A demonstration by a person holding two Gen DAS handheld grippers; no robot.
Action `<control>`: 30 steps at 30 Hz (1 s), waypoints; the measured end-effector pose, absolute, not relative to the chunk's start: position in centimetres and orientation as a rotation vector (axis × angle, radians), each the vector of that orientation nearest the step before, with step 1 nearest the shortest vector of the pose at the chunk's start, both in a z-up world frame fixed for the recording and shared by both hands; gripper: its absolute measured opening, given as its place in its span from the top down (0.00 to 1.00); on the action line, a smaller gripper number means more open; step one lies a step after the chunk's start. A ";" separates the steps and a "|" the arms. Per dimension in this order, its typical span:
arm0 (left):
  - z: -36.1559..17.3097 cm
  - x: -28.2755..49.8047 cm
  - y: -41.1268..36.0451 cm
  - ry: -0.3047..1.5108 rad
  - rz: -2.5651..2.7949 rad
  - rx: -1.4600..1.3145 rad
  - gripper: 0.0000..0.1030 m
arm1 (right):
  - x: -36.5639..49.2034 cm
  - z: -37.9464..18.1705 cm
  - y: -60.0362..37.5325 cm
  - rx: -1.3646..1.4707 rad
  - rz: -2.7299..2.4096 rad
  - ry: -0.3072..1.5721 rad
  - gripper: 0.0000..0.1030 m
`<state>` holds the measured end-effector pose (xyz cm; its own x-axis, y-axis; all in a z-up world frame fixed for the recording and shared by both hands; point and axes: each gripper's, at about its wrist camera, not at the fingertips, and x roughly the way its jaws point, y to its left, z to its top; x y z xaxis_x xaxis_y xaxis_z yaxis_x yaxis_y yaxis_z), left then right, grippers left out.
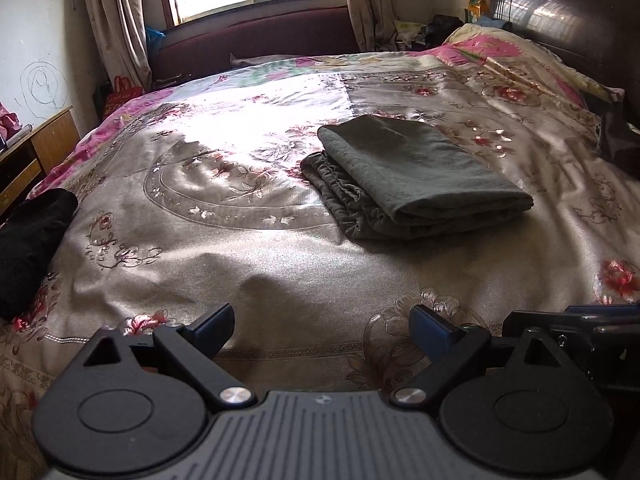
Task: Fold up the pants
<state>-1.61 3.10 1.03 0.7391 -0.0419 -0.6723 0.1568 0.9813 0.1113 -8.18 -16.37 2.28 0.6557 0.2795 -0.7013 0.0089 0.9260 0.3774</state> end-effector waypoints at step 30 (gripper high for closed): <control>0.0 -1.1 3.4 0.752 -0.097 0.167 0.00 | -7.6 1.1 -16.3 0.379 0.164 0.891 0.43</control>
<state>-1.15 3.45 -0.02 0.7269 -0.0278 -0.6862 0.1469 0.9824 0.1158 -7.63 -16.28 1.13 0.6216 0.2944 -0.7259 0.0166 0.9215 0.3880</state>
